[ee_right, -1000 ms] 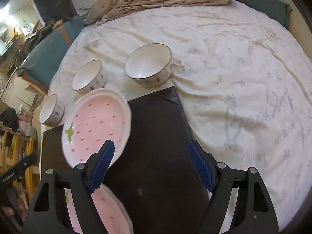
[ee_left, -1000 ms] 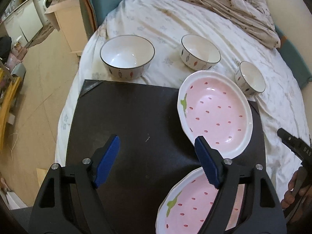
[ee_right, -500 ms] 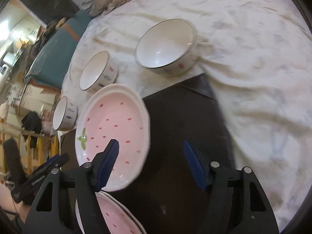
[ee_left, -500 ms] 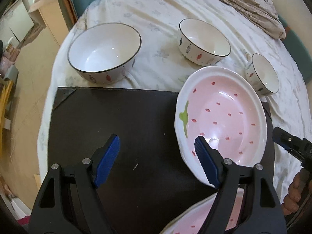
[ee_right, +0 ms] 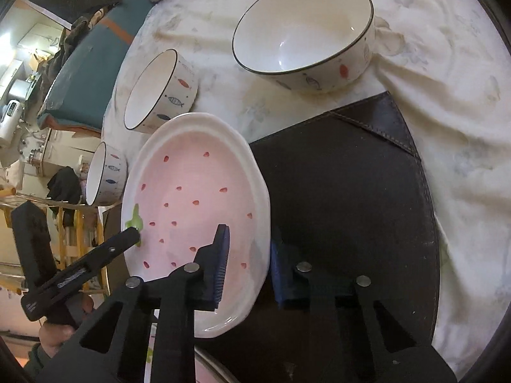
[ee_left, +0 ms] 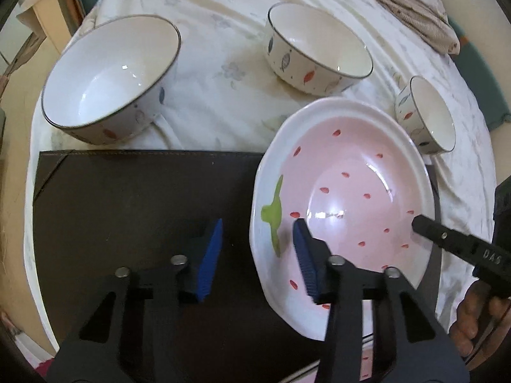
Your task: Organize plates and bowls
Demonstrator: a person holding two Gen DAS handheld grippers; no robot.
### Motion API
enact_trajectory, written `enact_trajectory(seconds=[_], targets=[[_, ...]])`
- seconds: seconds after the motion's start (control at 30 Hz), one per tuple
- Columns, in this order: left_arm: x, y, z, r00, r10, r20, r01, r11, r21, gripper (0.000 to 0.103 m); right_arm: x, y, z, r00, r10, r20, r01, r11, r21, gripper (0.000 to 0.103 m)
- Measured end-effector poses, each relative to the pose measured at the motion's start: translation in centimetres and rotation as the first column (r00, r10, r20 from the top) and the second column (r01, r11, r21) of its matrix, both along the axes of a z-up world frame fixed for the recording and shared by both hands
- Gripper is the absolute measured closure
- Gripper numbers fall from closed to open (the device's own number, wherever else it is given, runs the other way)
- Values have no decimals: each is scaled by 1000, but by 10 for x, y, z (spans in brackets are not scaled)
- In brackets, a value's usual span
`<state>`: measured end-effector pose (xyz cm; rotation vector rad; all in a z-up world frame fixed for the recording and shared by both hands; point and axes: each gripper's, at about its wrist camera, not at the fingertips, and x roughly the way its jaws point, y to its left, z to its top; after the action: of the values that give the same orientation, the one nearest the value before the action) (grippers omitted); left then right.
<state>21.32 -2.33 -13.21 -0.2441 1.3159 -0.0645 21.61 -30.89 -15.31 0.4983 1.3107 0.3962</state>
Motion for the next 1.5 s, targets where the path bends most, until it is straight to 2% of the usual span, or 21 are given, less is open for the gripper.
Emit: enact_trajectory(seconds=[0.1, 0.2, 0.47, 0.57, 0.73, 0.87, 1.27, 1.5], targets=[[-1, -2, -1, 1000, -15, 7, 15, 1000, 0, 71, 1, -3, -3, 1000, -11, -16, 11, 1000, 21, 81], [1, -7, -3, 999, -35, -1, 35, 999, -23, 80, 1, 0, -7, 1000, -3, -29, 4, 1000, 25, 81], [0, -13, 0, 999, -35, -16, 35, 999, 2, 82, 0, 4, -10, 1000, 15, -22, -15, 1000, 20, 80], [-4, -12, 8, 999, -34, 3, 34, 999, 15, 82, 0, 4, -8, 1000, 11, -8, -11, 1000, 20, 80], [-2, -8, 21, 1000, 2, 19, -2, 1000, 6, 82, 2, 5, 7, 999, 2, 35, -3, 1000, 21, 80], [-5, -10, 34, 998, -8, 56, 7, 1000, 14, 82, 0, 12, 22, 996, 28, 85, -27, 1000, -10, 80], [-29, -14, 65, 992, -33, 118, 33, 999, 7, 83, -15, 12, 49, 993, 31, 117, -27, 999, -35, 80], [-54, -14, 85, 988, -52, 145, 54, 998, -13, 83, -39, 13, 73, 986, 60, 154, -51, 997, -60, 80]])
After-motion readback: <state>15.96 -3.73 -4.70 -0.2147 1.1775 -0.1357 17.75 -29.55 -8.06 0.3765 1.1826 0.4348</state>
